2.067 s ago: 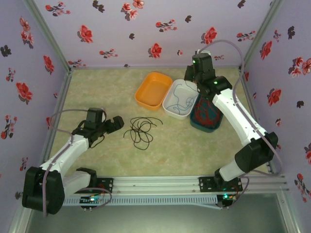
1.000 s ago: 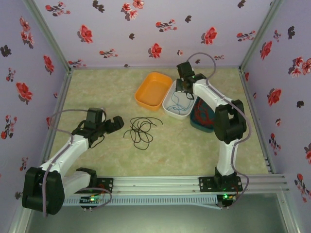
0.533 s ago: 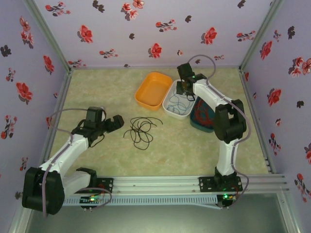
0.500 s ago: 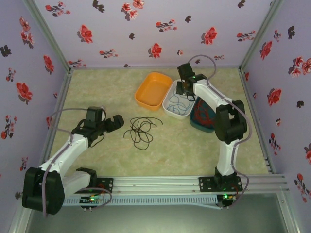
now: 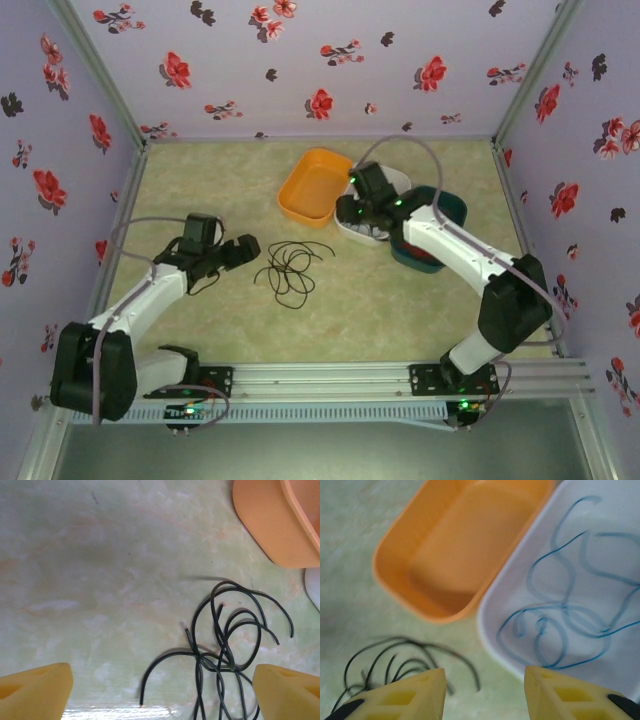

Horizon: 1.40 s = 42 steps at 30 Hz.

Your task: Untangle the cables

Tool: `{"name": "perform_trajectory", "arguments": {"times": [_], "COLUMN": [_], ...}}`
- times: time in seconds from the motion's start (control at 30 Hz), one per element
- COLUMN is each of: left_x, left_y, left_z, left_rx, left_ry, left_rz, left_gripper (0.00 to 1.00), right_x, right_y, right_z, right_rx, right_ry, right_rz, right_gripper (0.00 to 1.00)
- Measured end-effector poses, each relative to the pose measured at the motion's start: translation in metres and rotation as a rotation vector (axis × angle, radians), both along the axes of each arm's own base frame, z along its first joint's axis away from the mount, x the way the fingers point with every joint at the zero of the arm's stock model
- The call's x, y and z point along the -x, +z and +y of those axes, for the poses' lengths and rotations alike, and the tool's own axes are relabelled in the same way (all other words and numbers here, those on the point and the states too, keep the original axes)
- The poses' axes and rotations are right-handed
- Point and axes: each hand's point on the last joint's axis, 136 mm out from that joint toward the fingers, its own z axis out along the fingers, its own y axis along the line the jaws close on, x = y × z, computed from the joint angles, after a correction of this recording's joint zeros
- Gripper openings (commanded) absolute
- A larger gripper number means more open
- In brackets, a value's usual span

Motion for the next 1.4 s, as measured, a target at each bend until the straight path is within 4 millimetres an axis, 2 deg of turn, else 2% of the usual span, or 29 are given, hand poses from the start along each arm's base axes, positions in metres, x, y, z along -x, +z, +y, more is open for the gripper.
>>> {"name": "perform_trajectory", "arguments": {"times": [0.13, 0.27, 0.4, 0.57, 0.67, 0.77, 0.83, 0.87, 0.93, 1.07, 1.13, 1.27, 1.4], "left_x": [-0.007, -0.014, -0.023, -0.028, -0.027, -0.028, -0.029, -0.029, -0.03, -0.032, -0.033, -0.028, -0.027], "left_y": [-0.009, -0.016, -0.023, -0.042, -0.048, -0.047, -0.045, -0.043, -0.038, -0.007, 0.011, 0.03, 0.063], "left_z": [-0.016, -0.036, -0.051, -0.06, -0.068, -0.076, -0.078, -0.079, -0.079, -0.08, -0.08, -0.074, -0.07], "left_rx": [0.029, 0.066, 0.096, 0.126, 0.147, 0.173, 0.181, 0.185, 0.189, 0.217, 0.235, 0.223, 0.223], "left_ry": [-0.025, -0.047, -0.048, -0.032, -0.031, -0.039, -0.043, -0.042, -0.045, -0.052, -0.058, -0.057, -0.066], "left_rz": [0.036, 0.052, 0.072, 0.117, 0.137, 0.135, 0.126, 0.123, 0.108, 0.029, -0.016, -0.052, -0.124], "left_gripper": [0.76, 0.67, 0.56, 0.45, 0.29, 0.06, 0.0, 0.0, 0.0, 0.0, 0.0, 0.0, 0.0], "right_x": [0.035, 0.052, 0.06, 0.063, 0.063, 0.063, 0.064, 0.065, 0.069, 0.078, 0.08, 0.081, 0.083], "right_y": [-0.031, -0.052, -0.064, -0.067, -0.069, -0.076, -0.085, -0.09, -0.101, -0.117, -0.119, -0.122, -0.139], "right_z": [0.026, 0.037, 0.044, 0.051, 0.054, 0.057, 0.06, 0.061, 0.064, 0.072, 0.074, 0.081, 0.082], "right_rx": [0.022, 0.005, -0.023, -0.053, -0.067, -0.077, -0.07, -0.064, -0.047, -0.021, -0.018, -0.03, -0.003], "right_ry": [0.068, 0.077, 0.066, 0.047, 0.033, 0.022, 0.02, 0.022, 0.029, 0.053, 0.059, 0.073, 0.077], "right_rz": [0.038, 0.048, 0.043, 0.019, 0.009, 0.015, 0.028, 0.037, 0.054, 0.077, 0.079, 0.073, 0.096], "right_gripper": [0.48, 0.53, 0.58, 0.63, 0.63, 0.63, 0.63, 0.63, 0.63, 0.63, 0.63, 0.63, 0.63]}}
